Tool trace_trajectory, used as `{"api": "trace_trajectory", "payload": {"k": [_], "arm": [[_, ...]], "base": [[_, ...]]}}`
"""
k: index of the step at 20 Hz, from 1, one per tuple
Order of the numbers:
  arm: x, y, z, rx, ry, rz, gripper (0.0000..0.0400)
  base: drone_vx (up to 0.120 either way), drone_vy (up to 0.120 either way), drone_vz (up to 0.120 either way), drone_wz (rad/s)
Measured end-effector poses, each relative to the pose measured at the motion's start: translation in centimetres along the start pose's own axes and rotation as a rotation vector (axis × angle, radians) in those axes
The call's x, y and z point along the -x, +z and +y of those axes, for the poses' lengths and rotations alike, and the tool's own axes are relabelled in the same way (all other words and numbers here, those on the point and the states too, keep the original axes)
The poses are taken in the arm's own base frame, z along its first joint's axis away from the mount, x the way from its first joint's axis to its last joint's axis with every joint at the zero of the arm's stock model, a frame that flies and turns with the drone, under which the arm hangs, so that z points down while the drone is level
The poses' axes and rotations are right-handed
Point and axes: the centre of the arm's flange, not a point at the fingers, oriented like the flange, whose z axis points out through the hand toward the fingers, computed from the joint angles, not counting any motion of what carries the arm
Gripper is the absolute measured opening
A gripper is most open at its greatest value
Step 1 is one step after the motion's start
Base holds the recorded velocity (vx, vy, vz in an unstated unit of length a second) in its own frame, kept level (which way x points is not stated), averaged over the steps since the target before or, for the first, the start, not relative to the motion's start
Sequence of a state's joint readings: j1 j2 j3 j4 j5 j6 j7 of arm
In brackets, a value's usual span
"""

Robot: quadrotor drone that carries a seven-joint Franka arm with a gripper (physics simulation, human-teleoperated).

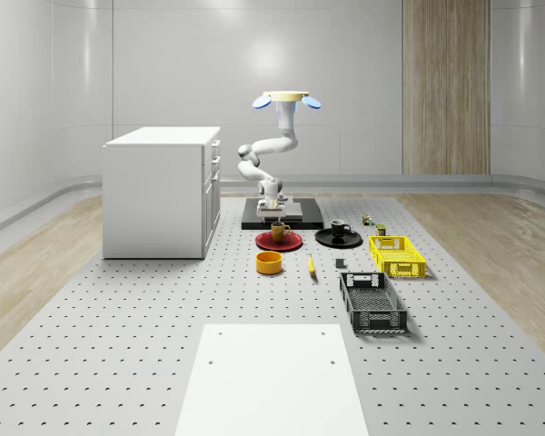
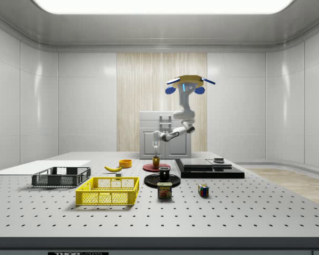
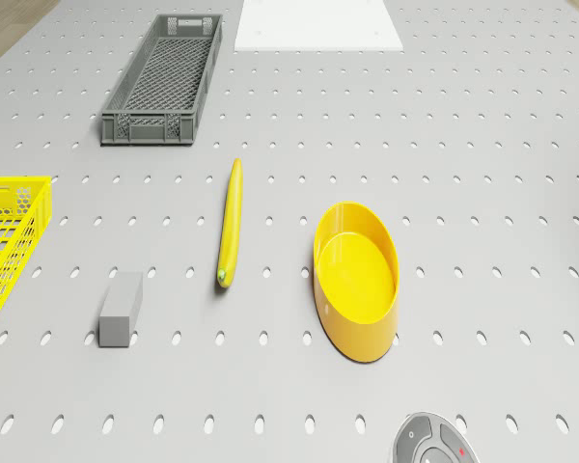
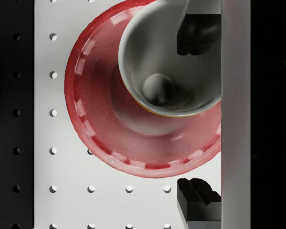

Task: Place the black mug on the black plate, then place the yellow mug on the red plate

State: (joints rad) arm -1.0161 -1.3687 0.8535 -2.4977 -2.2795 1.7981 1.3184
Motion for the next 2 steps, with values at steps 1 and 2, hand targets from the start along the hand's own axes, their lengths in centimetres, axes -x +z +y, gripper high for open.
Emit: {"api": "trace_trajectory", "payload": {"k": [1,2], "arm": [[0.0,-0.21,0.0,0.0,0.0,0.0,0.0389],[0.0,-0.32,0.0,0.0,0.0,0.0,0.039]], "base": [[0.0,0.0,0.0,0.0],[0.0,0.0,0.0,0.0]]}}
